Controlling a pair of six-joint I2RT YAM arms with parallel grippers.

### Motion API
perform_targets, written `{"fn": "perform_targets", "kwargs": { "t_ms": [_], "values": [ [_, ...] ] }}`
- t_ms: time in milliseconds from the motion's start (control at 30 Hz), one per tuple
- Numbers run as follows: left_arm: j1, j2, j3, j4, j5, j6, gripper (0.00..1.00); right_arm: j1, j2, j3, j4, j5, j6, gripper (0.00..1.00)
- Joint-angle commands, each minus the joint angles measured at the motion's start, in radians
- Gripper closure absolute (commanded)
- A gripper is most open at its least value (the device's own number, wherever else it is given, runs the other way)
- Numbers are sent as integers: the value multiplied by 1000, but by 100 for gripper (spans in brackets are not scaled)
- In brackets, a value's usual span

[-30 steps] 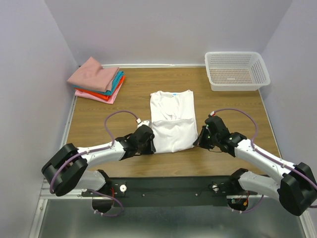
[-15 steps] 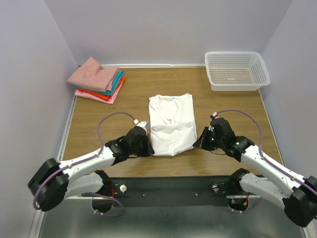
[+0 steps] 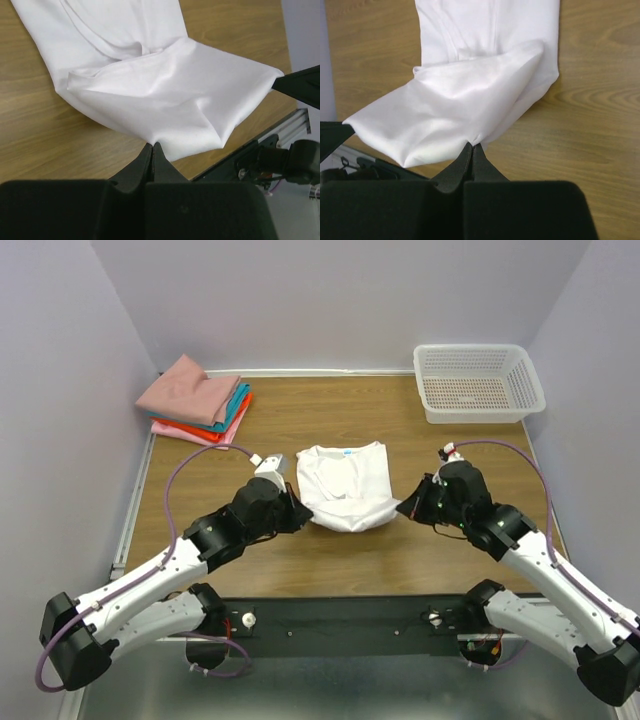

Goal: Fold and stack the t-shirts
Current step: Fold the tshirt

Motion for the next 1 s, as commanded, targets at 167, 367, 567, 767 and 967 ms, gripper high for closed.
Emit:
{"fn": "perform_targets", "kwargs": {
  "t_ms": [167, 367, 567, 767, 967],
  "values": [
    [152, 99, 87, 87, -69, 46, 100, 4, 143, 174, -4, 279, -42, 100],
    [245, 225, 191, 160, -6, 108, 100, -2, 299, 278, 54, 375, -88, 100],
    [298, 351, 293, 162, -32, 138, 100, -52, 442, 385, 88, 408, -128, 100],
    [350, 492, 405, 166, -20, 172, 100, -121, 563, 496, 129, 341, -174, 100],
    [398, 653, 544, 167, -12, 194, 100, -203, 689, 573, 164, 223, -206, 100]
  ]
}}
